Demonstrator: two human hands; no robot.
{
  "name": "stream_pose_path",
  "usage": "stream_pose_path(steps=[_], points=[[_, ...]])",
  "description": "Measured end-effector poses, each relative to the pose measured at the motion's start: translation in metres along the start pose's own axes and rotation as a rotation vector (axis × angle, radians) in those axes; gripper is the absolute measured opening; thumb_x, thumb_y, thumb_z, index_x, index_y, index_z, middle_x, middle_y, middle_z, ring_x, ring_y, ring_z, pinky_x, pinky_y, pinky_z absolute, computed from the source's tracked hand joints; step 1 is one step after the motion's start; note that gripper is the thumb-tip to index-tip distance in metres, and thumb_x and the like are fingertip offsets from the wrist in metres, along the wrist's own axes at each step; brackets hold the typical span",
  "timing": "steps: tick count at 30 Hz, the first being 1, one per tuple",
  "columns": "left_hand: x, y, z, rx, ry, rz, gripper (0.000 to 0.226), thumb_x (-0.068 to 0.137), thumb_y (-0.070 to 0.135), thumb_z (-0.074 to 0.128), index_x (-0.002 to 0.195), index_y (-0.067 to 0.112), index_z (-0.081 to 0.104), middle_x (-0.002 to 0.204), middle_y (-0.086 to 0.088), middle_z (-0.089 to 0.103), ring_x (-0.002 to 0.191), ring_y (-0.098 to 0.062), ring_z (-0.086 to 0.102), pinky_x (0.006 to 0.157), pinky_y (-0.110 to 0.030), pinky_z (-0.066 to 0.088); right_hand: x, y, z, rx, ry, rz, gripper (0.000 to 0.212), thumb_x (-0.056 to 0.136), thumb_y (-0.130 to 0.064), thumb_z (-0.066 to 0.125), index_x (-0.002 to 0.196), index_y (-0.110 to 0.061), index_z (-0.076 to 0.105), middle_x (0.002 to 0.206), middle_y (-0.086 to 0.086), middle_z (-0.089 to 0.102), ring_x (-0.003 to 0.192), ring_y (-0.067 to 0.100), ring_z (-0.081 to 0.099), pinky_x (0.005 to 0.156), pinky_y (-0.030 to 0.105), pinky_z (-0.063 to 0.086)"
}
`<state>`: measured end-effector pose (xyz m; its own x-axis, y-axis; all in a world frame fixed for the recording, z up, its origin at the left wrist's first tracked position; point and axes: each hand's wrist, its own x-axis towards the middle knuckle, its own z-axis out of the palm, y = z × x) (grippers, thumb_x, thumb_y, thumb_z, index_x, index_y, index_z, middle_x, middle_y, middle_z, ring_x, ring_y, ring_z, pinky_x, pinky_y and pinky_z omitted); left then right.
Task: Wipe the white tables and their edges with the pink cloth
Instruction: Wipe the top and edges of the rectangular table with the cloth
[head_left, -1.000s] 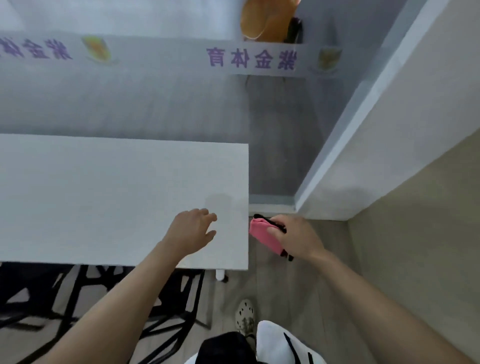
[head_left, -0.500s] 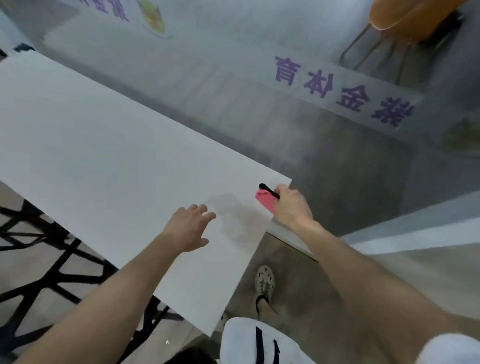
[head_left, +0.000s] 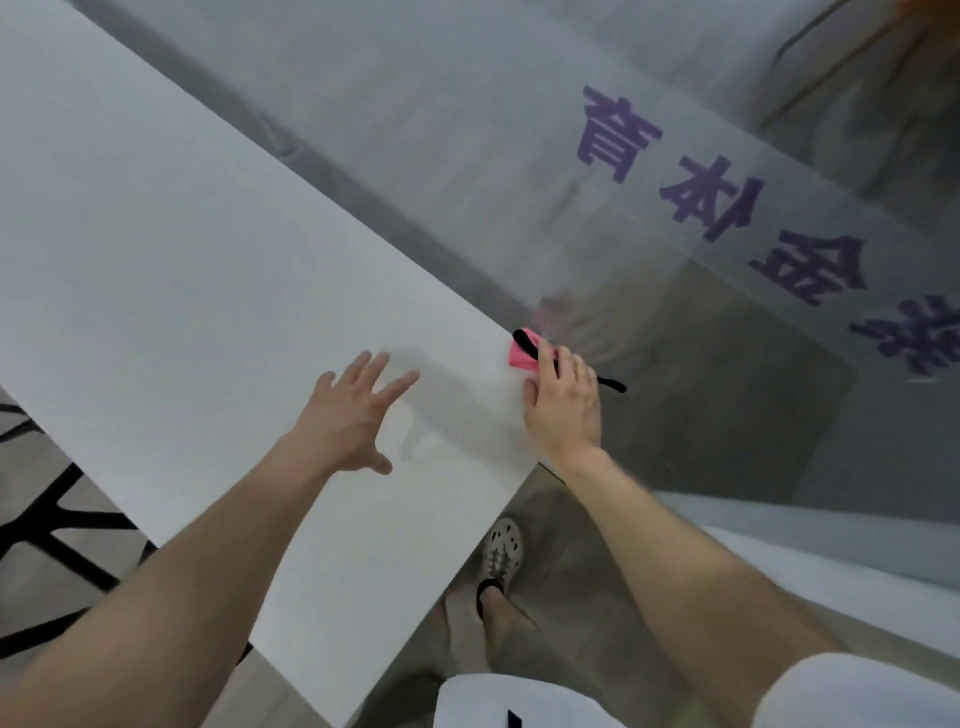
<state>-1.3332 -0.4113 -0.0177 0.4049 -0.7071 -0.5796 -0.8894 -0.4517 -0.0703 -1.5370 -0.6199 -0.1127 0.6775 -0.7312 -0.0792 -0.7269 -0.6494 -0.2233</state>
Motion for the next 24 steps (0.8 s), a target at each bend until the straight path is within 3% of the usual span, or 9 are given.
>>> stream_pose_path(steps=[2,5,10,14,17,21,24], points=[[0.019,-0.003,0.001,-0.003,0.002,-0.038,0.151,0.064,0.072,0.091,0.165,0.051,-0.019,0.177,-0.007,-0.025,0.166,-0.035,-0.013,0.129,-0.062,0.021,-0.003,-0.001,0.0,-0.056,-0.021,0.0,0.068,0.105,-0.038,0.057,0.162,-0.007,0.038,0.152,0.024,0.052,0.14,0.044,0.051,0.123,0.056,0.038],[0.039,-0.002,0.006,-0.028,-0.006,-0.077,0.158,0.061,0.068,0.095,0.161,0.055,-0.025,0.177,-0.008,-0.027,0.166,-0.042,-0.01,0.122,-0.061,0.031,0.004,-0.028,0.003,-0.119,-0.049,0.042,0.083,0.096,-0.047,0.061,0.162,-0.002,0.037,0.15,0.027,0.05,0.135,0.048,0.049,0.123,0.059,0.034],[0.044,-0.003,0.014,-0.019,0.024,-0.069,0.159,0.059,0.07,0.095,0.161,0.054,-0.026,0.178,-0.01,-0.023,0.165,-0.044,-0.006,0.119,-0.056,0.036,0.067,-0.101,0.02,-0.117,-0.144,0.144,0.092,0.092,-0.068,0.042,0.157,-0.002,0.038,0.137,0.026,0.056,0.117,0.049,0.053,0.113,0.063,0.035],[0.043,-0.002,0.015,-0.004,0.041,-0.051,0.16,0.058,0.071,0.095,0.162,0.053,-0.025,0.179,-0.012,-0.02,0.165,-0.046,-0.002,0.118,-0.056,0.037,0.029,-0.045,0.01,-0.067,-0.079,0.03,0.086,0.1,-0.07,0.04,0.161,-0.009,0.034,0.139,0.02,0.054,0.127,0.042,0.052,0.118,0.055,0.037],[0.043,-0.001,0.015,-0.016,0.044,-0.055,0.16,0.059,0.067,0.096,0.162,0.053,-0.025,0.179,-0.011,-0.019,0.165,-0.045,-0.004,0.119,-0.059,0.035,-0.005,-0.01,-0.001,-0.069,-0.082,0.103,0.085,0.102,-0.072,0.039,0.161,-0.011,0.032,0.148,0.024,0.051,0.138,0.044,0.048,0.124,0.056,0.032],[0.044,-0.001,0.011,-0.011,0.04,-0.048,0.158,0.06,0.068,0.096,0.162,0.053,-0.024,0.179,-0.012,-0.017,0.165,-0.045,-0.003,0.119,-0.057,0.035,0.054,-0.089,0.012,-0.053,-0.074,0.155,0.09,0.095,-0.078,0.038,0.15,-0.007,0.045,0.136,0.024,0.056,0.122,0.046,0.053,0.114,0.059,0.036],[0.043,-0.004,0.011,-0.01,0.049,-0.042,0.157,0.061,0.067,0.096,0.162,0.053,-0.024,0.18,-0.012,-0.015,0.166,-0.044,-0.002,0.12,-0.056,0.035,0.086,-0.133,0.014,0.011,-0.123,0.096,0.09,0.097,-0.076,0.035,0.156,-0.008,0.042,0.144,0.025,0.053,0.128,0.046,0.05,0.118,0.058,0.032]])
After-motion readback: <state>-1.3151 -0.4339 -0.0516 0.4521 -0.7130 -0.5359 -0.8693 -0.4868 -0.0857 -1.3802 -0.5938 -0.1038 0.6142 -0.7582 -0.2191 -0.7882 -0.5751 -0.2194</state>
